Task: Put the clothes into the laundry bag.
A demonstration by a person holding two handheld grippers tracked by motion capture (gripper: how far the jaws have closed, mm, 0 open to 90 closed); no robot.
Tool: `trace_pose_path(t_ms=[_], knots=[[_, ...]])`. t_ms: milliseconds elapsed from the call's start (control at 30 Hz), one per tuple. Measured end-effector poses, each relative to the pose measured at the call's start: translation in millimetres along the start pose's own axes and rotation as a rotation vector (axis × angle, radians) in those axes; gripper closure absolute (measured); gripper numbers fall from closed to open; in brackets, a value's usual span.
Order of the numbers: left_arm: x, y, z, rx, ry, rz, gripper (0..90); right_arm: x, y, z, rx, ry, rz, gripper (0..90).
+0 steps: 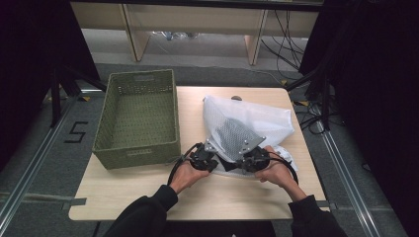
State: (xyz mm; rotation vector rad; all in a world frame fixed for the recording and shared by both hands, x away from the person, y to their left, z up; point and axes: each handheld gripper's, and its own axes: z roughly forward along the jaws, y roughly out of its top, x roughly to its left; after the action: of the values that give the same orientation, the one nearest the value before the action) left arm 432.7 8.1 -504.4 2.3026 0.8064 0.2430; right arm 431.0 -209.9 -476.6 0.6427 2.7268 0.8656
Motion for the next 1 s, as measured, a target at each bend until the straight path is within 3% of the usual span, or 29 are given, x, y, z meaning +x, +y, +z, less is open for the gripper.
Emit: trace_pose_path(t_ms=[133, 167, 267, 367, 400, 467, 500, 533, 567, 600, 633, 667, 700, 733, 800, 833, 900, 967, 1000], knots=[[-7.9, -4.5, -2.5, -0.009, -0.015, -0.011, 86.7, 5.7, -3.3, -2.9, 0.003, -0.006, -0.014, 90.0], [-10.8, -6.0, -4.3, 0.001, -0.03, 0.009, 86.9, 6.8, -4.1, -2.9, 0.013, -0.007, -0.003, 90.0], [-18.5, -9.1, -8.4, 0.014, -0.021, 0.036, 87.2, 9.2, -7.0, -2.5, 0.012, 0.001, -0.016, 90.0], [-22.9, -10.8, -8.4, 0.004, -0.029, 0.009, 87.5, 12.6, -8.0, -2.9, 0.015, 0.004, -0.037, 90.0], [-22.2, -10.7, -9.5, 0.015, -0.027, 0.033, 87.6, 12.9, -8.1, -2.5, 0.017, 0.006, -0.037, 90.0], [-23.7, -10.7, -9.3, 0.013, -0.017, 0.034, 87.9, 13.3, -8.9, -1.8, 0.019, 0.0, -0.019, 89.9], [-24.0, -10.4, -9.9, 0.023, -0.025, 0.041, 88.1, 11.6, -9.2, -0.3, 0.017, -0.008, -0.038, 89.8], [-21.4, -9.8, -10.9, 0.041, -0.032, 0.075, 88.3, 11.0, -10.1, 0.9, 0.02, -0.014, -0.021, 89.8], [-22.3, -9.6, -9.7, 0.028, -0.046, 0.029, 88.3, 9.0, -10.2, 2.1, 0.022, -0.025, -0.034, 89.9], [-18.6, -8.9, -11.6, 0.056, -0.053, 0.068, 88.3, 6.9, -10.5, 3.5, 0.024, -0.041, -0.018, 90.0], [-21.1, -9.7, -9.2, 0.02, -0.054, 0.013, 88.2, 6.0, -10.2, 3.7, 0.029, -0.061, -0.01, 90.0], [-19.2, -9.5, -10.1, 0.033, -0.051, 0.038, 88.2, 3.9, -10.0, 5.0, 0.031, -0.075, -0.015, 90.0], [-20.5, -10.0, -9.3, 0.024, -0.053, 0.027, 88.2, 1.9, -9.8, 6.3, 0.037, -0.072, -0.012, 90.0], [-18.5, -9.5, -10.8, 0.045, -0.055, 0.076, 88.2, -0.2, -9.4, 7.5, 0.04, -0.089, -0.006, 90.0], [-22.2, -9.9, -8.7, 0.018, -0.045, 0.039, 88.2, -3.6, -7.9, 9.2, 0.044, -0.102, 0.001, 90.0], [-19.4, -9.1, -10.9, 0.048, -0.05, 0.091, 88.2, -5.1, -7.4, 10.1, 0.039, -0.113, 0.0, 90.0], [-18.9, -9.4, -10.8, 0.049, -0.056, 0.08, 88.2, -11.2, -6.5, 12.8, 0.034, -0.144, -0.015, 90.0], [-17.7, -9.2, -11.5, 0.055, -0.058, 0.088, 88.1, -18.8, -5.1, 13.0, 0.05, -0.146, -0.016, 90.0], [-19.3, -9.5, -10.5, 0.037, -0.056, 0.072, 88.1, -21.4, -4.8, 13.7, 0.048, -0.158, -0.005, 90.0]])
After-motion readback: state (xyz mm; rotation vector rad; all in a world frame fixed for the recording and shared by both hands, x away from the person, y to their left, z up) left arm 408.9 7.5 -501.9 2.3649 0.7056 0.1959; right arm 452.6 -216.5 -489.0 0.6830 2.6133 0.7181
